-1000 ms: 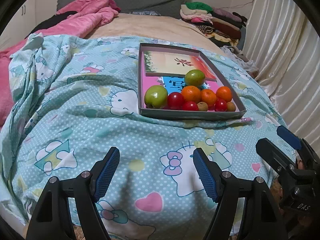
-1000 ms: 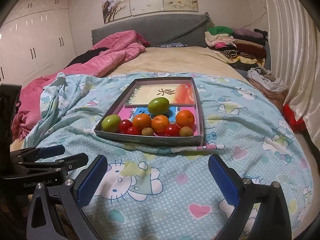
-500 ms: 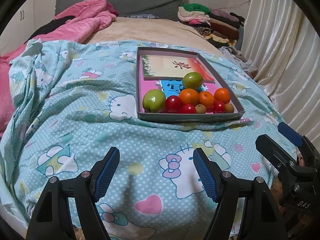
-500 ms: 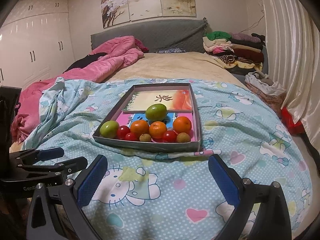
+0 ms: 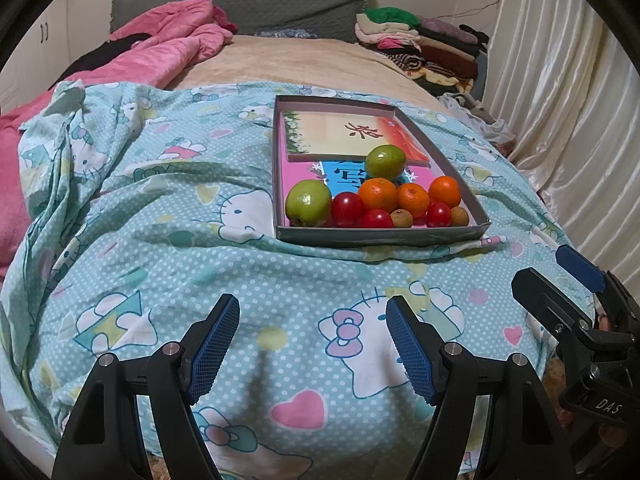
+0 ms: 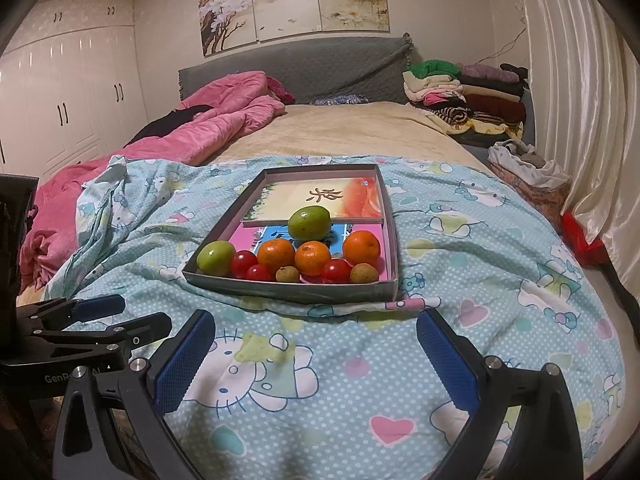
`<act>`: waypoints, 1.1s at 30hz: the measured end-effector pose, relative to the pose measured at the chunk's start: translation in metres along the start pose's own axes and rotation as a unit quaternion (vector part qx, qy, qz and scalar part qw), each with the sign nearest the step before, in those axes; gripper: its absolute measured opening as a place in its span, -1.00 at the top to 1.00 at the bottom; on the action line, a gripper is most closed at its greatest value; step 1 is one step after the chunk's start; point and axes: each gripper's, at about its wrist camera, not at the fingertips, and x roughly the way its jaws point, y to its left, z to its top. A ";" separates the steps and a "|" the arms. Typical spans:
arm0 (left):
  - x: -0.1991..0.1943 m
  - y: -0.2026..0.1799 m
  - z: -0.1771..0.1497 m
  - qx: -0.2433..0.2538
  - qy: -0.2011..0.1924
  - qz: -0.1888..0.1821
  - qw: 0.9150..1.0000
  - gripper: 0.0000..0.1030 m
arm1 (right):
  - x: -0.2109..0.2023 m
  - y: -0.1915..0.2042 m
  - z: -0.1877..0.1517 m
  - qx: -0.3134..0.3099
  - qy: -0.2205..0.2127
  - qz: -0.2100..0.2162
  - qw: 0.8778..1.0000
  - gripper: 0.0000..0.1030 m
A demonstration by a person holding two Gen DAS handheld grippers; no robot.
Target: Organize fruits
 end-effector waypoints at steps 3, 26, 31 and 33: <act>0.000 0.000 0.000 0.000 -0.001 0.001 1.000 -0.49 | 0.000 0.000 0.000 0.000 0.000 0.001 1.000 -0.97; -0.001 0.000 0.002 0.002 -0.003 0.001 1.000 -0.49 | 0.001 -0.001 -0.001 0.000 0.002 0.000 1.000 -0.97; -0.001 -0.001 0.001 0.003 -0.002 0.002 1.000 -0.49 | 0.001 -0.001 -0.001 0.001 0.003 -0.001 1.000 -0.97; -0.001 -0.001 0.001 0.004 -0.002 0.004 1.000 -0.49 | 0.002 -0.001 -0.001 0.001 0.003 -0.001 1.000 -0.97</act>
